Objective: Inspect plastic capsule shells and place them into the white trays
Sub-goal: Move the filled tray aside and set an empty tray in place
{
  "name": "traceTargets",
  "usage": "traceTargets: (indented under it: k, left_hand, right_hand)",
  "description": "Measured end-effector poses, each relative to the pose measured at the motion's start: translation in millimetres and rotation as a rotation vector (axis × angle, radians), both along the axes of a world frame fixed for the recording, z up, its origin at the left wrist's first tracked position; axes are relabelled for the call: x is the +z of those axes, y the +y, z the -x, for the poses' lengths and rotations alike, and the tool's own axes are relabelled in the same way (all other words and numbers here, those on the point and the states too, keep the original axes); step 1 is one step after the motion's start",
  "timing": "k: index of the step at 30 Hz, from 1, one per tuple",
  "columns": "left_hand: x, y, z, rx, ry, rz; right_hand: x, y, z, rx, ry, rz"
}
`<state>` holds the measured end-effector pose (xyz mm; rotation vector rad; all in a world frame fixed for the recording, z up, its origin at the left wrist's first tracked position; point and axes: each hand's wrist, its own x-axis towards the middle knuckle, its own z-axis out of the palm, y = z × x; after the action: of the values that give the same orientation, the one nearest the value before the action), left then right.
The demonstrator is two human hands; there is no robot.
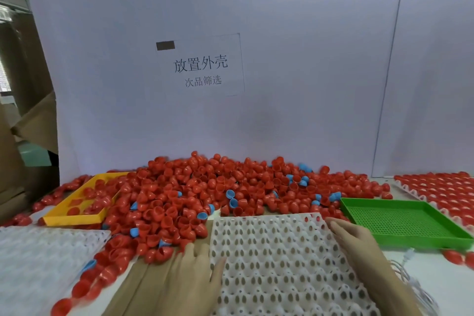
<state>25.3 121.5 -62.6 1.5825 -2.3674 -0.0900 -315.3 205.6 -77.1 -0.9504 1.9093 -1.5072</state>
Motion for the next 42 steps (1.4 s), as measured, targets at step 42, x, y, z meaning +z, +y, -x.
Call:
traceTargets:
  k: [42]
  left_hand:
    - [-28,-124,66,-0.364,-0.002,-0.08]
  right_hand:
    - [5,-115,-18,0.264,0.692,-0.046]
